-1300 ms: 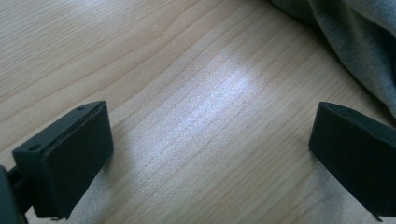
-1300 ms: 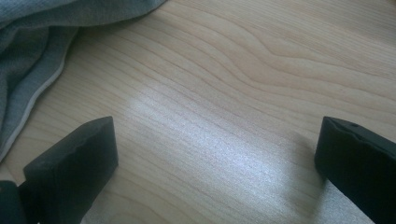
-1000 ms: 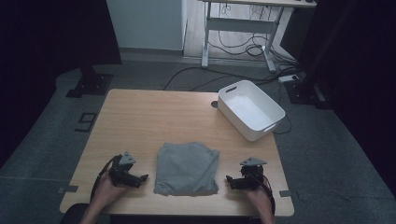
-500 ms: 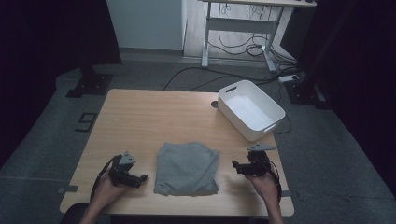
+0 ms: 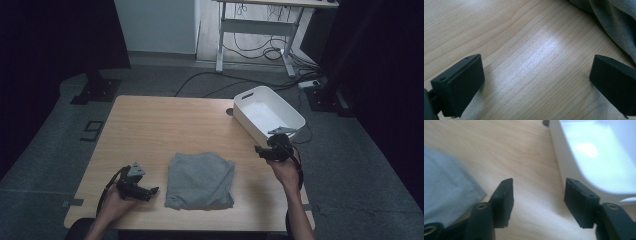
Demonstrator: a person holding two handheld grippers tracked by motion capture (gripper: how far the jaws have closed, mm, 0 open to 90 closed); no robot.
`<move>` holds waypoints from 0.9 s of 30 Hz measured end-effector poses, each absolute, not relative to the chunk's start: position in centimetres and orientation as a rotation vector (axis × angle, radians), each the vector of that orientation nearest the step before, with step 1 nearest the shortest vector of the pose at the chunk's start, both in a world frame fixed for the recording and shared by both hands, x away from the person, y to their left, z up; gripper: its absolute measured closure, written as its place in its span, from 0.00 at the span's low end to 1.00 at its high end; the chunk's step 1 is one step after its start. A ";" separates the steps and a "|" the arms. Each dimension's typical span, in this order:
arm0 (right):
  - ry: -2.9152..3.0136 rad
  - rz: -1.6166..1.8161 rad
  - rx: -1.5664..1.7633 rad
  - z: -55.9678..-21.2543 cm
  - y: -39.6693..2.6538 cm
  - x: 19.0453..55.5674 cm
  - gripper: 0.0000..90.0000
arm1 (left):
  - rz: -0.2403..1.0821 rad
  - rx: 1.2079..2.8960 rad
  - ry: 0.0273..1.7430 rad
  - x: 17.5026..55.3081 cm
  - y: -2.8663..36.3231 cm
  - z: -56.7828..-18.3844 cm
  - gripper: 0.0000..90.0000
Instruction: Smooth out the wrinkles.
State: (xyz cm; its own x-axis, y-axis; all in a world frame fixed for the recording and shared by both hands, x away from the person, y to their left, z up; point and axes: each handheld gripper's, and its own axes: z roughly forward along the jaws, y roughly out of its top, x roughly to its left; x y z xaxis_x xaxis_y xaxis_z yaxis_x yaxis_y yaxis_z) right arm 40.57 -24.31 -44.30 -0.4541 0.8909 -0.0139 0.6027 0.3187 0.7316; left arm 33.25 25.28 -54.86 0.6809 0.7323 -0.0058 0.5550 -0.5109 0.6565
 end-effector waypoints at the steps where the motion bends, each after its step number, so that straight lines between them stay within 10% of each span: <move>1: 2.173 0.921 1.322 -44.2 -24.3 41.0 0.50 | 0.360 2.253 0.985 33.3 25.3 -54.9 0.00; 27: 2.183 0.798 1.387 -45.9 -24.9 47.6 0.86 | 0.361 2.253 0.984 33.2 25.3 -54.9 0.00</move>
State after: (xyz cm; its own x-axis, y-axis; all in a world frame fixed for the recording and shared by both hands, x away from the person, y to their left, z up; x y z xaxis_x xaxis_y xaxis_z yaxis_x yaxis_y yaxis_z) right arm 47.56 -24.92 -45.89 -0.4066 0.9122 -0.0515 0.6638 0.3337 0.6693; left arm 33.25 25.28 -54.86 0.6811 0.7322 -0.0060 0.5551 -0.5110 0.6563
